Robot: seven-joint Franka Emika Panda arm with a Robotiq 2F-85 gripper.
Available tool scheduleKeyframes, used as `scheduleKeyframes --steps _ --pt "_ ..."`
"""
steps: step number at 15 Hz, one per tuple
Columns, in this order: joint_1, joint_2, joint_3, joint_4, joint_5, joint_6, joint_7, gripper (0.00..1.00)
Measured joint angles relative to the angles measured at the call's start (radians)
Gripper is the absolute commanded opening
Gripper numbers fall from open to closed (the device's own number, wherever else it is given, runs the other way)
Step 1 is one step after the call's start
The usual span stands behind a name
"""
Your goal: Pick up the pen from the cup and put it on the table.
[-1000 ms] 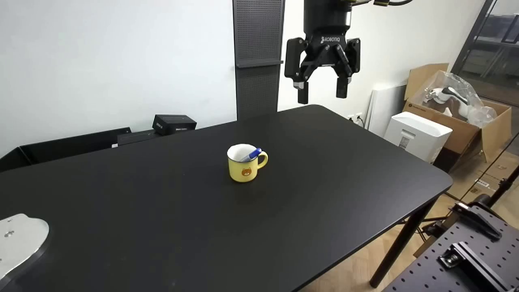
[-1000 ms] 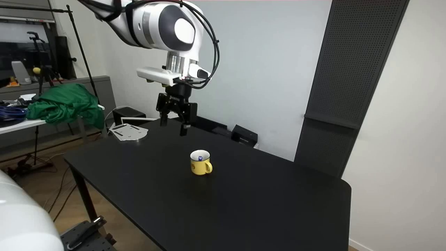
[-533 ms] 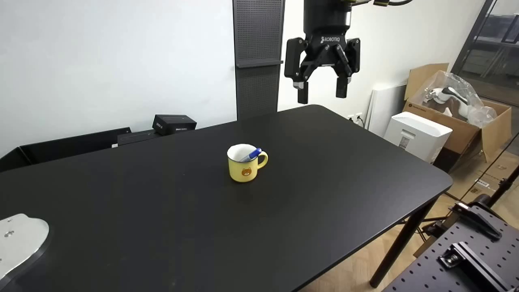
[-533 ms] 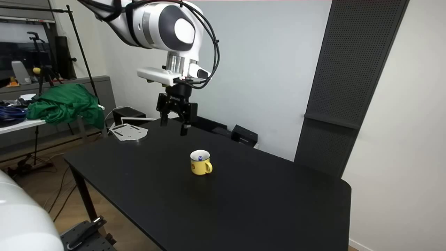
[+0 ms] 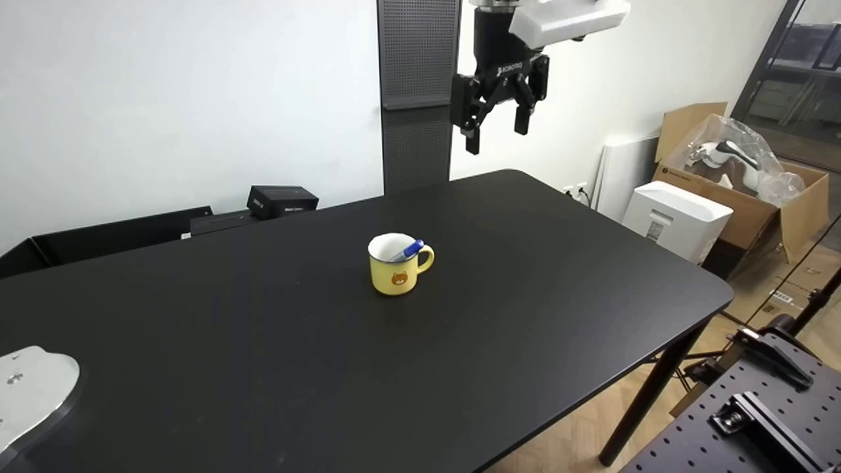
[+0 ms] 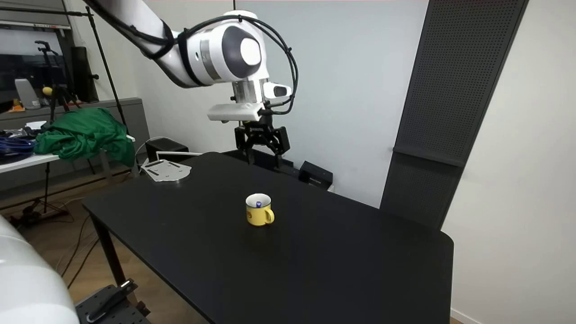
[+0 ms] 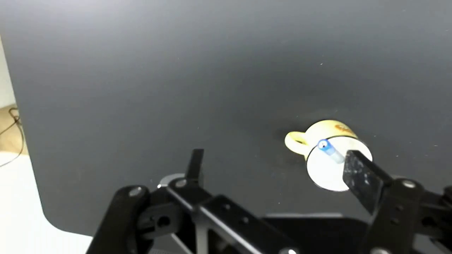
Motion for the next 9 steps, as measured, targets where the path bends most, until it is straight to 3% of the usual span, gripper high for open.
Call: scheduleKeyframes --steps 4,9 --pt "0.015 0.128 0.013 0.044 -0.104 0.101 -0.033 1.00" --pt "0.066 0.265 0.031 0.106 -0.059 0.151 -0.225 1.00"
